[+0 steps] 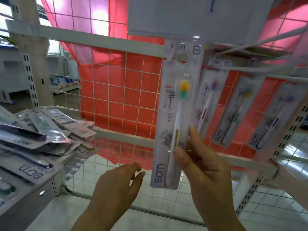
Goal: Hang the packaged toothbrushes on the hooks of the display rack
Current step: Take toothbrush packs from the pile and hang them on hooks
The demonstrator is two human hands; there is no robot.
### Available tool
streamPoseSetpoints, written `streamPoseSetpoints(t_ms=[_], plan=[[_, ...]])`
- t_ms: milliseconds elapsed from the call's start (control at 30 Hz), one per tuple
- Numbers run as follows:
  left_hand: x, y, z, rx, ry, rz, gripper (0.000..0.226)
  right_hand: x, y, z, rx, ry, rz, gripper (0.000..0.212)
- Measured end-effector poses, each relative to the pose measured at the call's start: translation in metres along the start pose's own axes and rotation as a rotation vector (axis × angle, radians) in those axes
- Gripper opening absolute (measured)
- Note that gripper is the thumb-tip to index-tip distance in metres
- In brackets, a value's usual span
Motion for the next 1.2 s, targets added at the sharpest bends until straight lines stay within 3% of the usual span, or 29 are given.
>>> streamPoseSetpoints(t_ms=[100,200,400,633,833,1000,1200], plan=[[0.005,0.001,0.002,0.014,0.01,0.021,0.029,-0.001,0.004,-0.001,-0.032,-0.026,-0.171,0.043],[0.008,0.0,0.005,0.002,0.022,0.052,0.028,0.003,0.009,0.013,-0.101,0.008,-0.522,0.046],[0.0,-0.007,0.004,0.013,0.014,0.042,0.025,-0.03,-0.034,0.096,0.097,-0.042,-0.796,0.04],[-0.003,-0.022,0.022,0.019,0.015,0.055,0.024,-0.038,-0.06,0.134,0.241,-0.003,-0.915,0.041],[0.01,-0.037,0.013,0.018,0.146,0.083,0.026,-0.035,-0.058,0.086,0.399,0.065,-0.74,0.059],[0.039,-0.022,-0.012,-0.127,0.373,0.243,0.032,-0.002,-0.08,-0.003,0.458,0.203,-0.709,0.035],[0.038,-0.021,-0.018,-0.203,0.42,0.316,0.032,0.009,-0.082,-0.018,0.5,0.256,-0.774,0.027]])
Point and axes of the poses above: each hand's wrist, its own z-axis towards the middle knuckle, its own x-axis out of the palm, y = z × x, the point moved 9 cm from there along z, towards the middle knuckle, and after that the axes turned 13 degrees about y, right-handed, at the moved point
